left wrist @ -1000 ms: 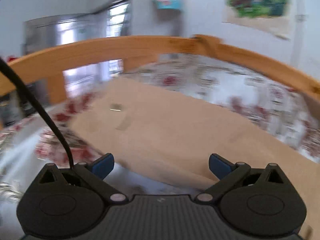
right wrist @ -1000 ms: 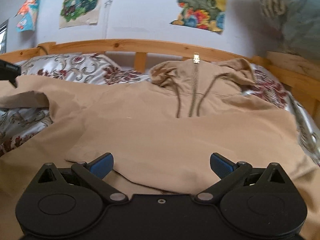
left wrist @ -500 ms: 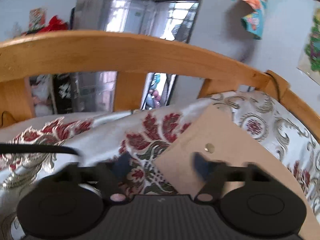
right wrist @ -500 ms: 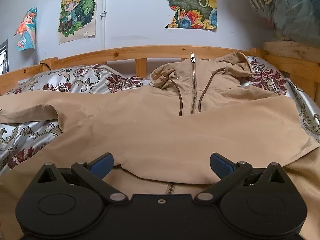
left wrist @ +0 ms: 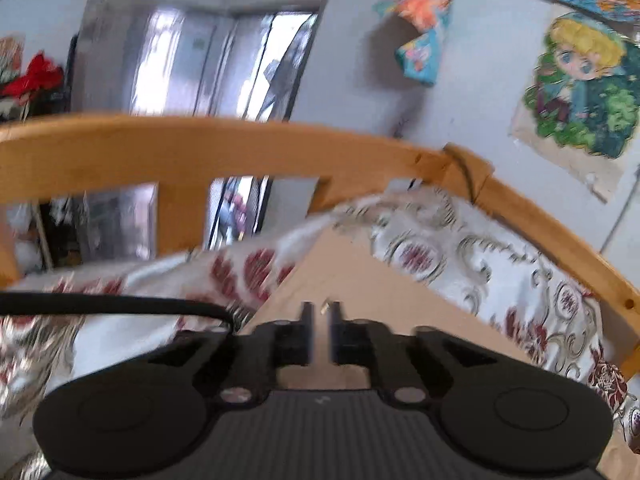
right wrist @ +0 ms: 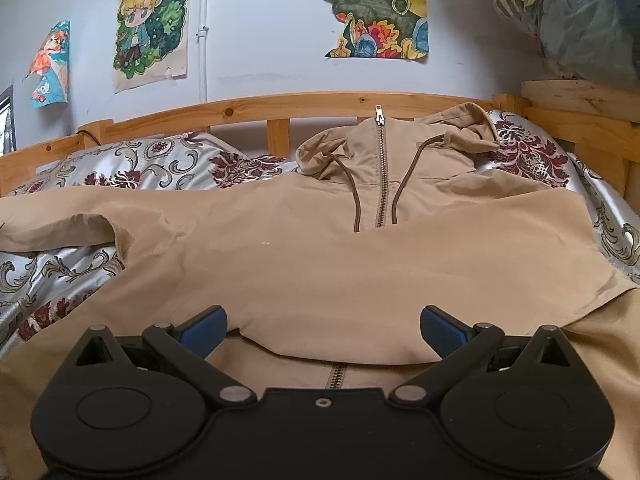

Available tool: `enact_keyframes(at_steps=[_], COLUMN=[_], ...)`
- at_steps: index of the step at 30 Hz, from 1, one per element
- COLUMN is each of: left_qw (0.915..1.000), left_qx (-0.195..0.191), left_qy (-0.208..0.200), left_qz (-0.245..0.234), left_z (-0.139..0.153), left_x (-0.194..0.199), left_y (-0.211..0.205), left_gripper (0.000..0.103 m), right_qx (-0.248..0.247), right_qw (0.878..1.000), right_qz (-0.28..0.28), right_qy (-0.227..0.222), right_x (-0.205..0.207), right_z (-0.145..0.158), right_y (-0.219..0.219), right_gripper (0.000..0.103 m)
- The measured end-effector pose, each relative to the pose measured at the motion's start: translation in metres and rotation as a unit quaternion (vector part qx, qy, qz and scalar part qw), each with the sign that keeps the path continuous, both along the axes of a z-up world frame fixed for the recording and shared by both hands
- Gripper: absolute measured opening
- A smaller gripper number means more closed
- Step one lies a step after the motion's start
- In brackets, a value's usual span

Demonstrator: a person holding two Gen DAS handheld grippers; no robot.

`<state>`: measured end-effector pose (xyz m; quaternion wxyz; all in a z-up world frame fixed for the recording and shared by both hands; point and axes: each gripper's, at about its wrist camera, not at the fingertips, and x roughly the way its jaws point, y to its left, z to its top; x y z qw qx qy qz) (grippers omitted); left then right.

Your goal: Fold large clothes

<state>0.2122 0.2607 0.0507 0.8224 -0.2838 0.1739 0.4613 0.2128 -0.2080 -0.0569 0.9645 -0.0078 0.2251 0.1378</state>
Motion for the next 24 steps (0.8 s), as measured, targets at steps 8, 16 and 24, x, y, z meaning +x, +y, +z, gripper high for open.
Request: enact_keyframes(at_steps=[8, 16, 24], left_qw=[0.9972, 0.9939, 0.9925], left_qx=[-0.072, -0.077, 0.064], left_qy=[0.018, 0.048, -0.071], left_qz=[-0.009, 0.063, -0.076], left_z=[-0.02, -0.039, 0.005], left_x=[0.008, 0.018, 0.01], left_y=[0.012, 0.015, -0.023], left_gripper=[0.069, 0.009, 0.0], right_qx=[0.002, 0.002, 0.013], right_qw=[1.0, 1.0, 1.0], right_qz=[0.003, 0.006, -0.006], right_qy=[-0.002, -0.004, 0.001], right_x=[-0.002, -0.003, 0.002], right_z=[0.001, 0.002, -0.001], right_y=[0.001, 0.0, -0.005], right_gripper=[0.102, 0.102, 0.102])
